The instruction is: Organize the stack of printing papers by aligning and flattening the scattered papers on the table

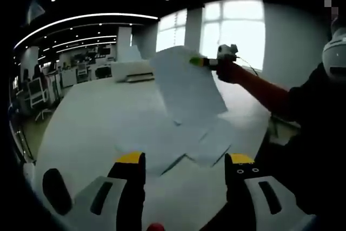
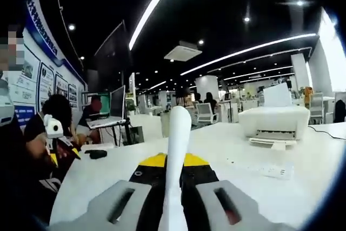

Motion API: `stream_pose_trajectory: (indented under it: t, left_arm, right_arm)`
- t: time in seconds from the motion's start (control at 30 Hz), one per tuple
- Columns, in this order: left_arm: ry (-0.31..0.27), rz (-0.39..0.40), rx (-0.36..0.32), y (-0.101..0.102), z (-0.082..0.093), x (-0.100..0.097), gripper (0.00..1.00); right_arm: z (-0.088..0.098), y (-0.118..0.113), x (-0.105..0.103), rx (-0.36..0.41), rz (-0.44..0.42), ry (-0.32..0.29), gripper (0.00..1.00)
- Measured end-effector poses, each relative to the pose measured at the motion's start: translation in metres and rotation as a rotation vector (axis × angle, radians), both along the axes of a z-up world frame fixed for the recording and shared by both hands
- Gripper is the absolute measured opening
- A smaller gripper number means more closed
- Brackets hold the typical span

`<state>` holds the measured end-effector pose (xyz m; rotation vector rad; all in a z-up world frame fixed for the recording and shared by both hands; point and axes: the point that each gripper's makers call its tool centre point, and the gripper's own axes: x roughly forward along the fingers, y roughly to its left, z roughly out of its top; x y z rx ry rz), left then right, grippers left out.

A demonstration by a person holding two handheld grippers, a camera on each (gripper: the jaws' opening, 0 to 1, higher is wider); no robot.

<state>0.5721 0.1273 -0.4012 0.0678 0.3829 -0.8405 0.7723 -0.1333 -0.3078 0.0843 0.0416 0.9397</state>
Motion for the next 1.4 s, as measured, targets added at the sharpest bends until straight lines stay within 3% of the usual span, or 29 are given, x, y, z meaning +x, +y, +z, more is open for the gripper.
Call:
stream_pose_trajectory:
  t: [1.4]
  left_arm:
    - [-0.047,0.012,-0.064,-0.005,0.012,0.017,0.62]
  right_arm:
    - [0.093,0.056,-0.079,0.006,0.188,-0.17,0.04]
